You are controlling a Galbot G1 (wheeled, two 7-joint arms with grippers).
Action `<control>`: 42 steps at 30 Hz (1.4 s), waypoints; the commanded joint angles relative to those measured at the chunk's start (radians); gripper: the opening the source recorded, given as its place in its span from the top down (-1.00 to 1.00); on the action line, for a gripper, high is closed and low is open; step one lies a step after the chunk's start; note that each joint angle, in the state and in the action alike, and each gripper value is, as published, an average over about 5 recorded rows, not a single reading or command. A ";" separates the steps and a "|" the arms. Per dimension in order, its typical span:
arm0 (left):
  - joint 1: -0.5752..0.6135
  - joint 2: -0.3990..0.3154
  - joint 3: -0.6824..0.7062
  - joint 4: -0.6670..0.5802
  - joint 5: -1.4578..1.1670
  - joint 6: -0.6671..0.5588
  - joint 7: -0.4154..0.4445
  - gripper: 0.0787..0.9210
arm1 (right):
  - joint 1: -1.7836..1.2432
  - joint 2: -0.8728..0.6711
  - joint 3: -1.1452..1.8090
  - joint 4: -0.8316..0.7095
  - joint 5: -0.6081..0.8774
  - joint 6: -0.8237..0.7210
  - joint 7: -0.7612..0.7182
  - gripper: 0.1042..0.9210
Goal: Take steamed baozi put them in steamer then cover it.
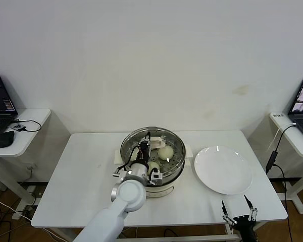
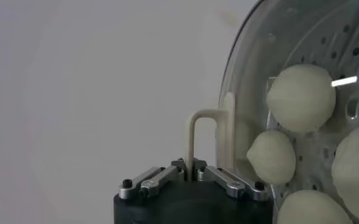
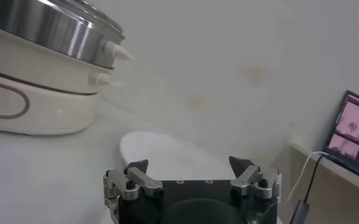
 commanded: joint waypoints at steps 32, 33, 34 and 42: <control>0.069 -0.025 -0.024 -0.062 0.011 -0.022 -0.023 0.24 | -0.012 0.001 -0.012 0.004 0.000 0.005 -0.002 -0.76; 0.080 -0.020 -0.027 -0.078 0.009 -0.022 -0.023 0.17 | -0.013 0.002 -0.013 0.004 -0.001 0.005 -0.002 -0.76; 0.094 -0.013 -0.030 -0.096 0.007 -0.022 -0.023 0.11 | -0.014 0.002 -0.014 0.004 -0.001 0.005 -0.002 -0.76; 0.243 0.069 -0.046 -0.290 -0.025 -0.032 -0.036 -0.44 | -0.018 0.003 -0.022 0.005 -0.002 0.003 -0.001 -0.76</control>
